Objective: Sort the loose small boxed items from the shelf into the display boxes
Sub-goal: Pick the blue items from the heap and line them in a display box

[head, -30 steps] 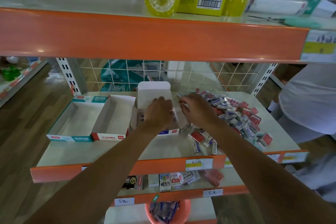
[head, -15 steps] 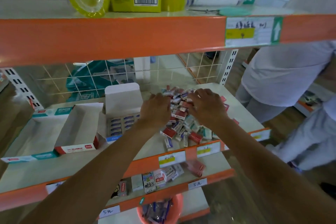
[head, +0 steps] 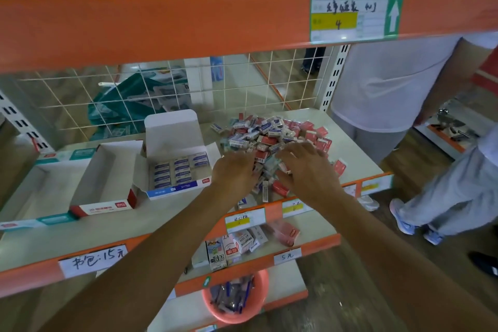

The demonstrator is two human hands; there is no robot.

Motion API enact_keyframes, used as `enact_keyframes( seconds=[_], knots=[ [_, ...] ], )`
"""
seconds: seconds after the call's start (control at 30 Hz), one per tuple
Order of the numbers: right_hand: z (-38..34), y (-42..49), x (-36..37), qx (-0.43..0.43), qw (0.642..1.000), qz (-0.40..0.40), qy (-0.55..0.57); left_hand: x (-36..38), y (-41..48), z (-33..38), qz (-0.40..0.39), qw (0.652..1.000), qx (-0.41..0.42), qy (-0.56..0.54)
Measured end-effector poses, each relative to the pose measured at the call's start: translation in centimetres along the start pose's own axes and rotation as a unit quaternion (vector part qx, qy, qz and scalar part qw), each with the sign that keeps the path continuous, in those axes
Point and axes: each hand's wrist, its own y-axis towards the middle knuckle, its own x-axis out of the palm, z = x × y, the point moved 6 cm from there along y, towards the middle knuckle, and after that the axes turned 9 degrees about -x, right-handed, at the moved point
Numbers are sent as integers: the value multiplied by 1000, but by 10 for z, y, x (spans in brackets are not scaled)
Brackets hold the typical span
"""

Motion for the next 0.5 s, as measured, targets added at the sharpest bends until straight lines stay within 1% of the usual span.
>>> enact_keyframes(
  seconds=[0.13,0.2,0.3,0.4,0.5],
  knots=[
    [-18,-3,6,-37,999,8,3,1,-1,1,2,1000,-8,-24],
    [-22,-3,9,-40,999,-5,20,-1,-4,-2,12,999,-15,-39],
    [-26,-2,17,-19,998,-58,6,-3,-6,-9,35,998,-14,-48],
    [-31,3,16,7,997,-77,-12,-6,-8,-16,50,997,-16,-59],
    [-36,6,20,27,990,-126,-49,-9,-12,-22,63,996,-23,-63]
  ],
)
